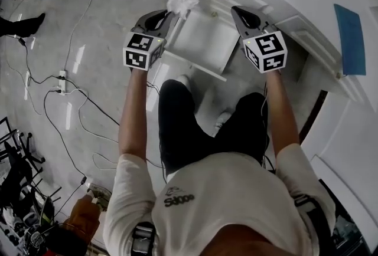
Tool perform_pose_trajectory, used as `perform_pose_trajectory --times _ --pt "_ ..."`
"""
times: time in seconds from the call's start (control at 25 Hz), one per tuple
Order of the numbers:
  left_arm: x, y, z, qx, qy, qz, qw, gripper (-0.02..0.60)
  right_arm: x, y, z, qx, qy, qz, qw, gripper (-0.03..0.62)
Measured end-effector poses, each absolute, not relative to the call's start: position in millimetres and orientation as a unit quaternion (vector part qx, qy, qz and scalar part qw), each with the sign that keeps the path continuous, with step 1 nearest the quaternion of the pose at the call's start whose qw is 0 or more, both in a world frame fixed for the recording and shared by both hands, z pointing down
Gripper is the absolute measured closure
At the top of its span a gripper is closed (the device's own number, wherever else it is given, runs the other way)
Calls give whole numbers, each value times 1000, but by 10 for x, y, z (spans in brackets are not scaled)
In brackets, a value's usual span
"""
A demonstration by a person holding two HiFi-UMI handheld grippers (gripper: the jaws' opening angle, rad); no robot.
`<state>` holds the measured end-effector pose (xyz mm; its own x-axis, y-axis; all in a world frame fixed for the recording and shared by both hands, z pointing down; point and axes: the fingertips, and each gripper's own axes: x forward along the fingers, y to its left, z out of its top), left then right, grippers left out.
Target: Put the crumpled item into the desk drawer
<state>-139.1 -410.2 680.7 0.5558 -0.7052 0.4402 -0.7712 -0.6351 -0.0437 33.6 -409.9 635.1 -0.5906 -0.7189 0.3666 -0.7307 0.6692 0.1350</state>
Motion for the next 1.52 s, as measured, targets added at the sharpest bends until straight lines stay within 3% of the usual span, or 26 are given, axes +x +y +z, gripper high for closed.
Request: perform_pose_trajectory --times 0.4,0.68,1.0,1.52 --pt "-1397 -4208 7865 897 -385 214 32 545 298 -4089 7482 409 -898 -44 154 588" --pt "-1287 -4217 8472 899 -353 259 28 545 278 -4088 8165 381 -908 -18 175 589" --pt "-1167 -4403 9332 879 -258 396 69 545 368 -4165 8667 379 -904 7 197 588" --pt "-702 -4816 10617 840 -131 524 57 545 430 -4341 9271 388 -892 34 228 588"
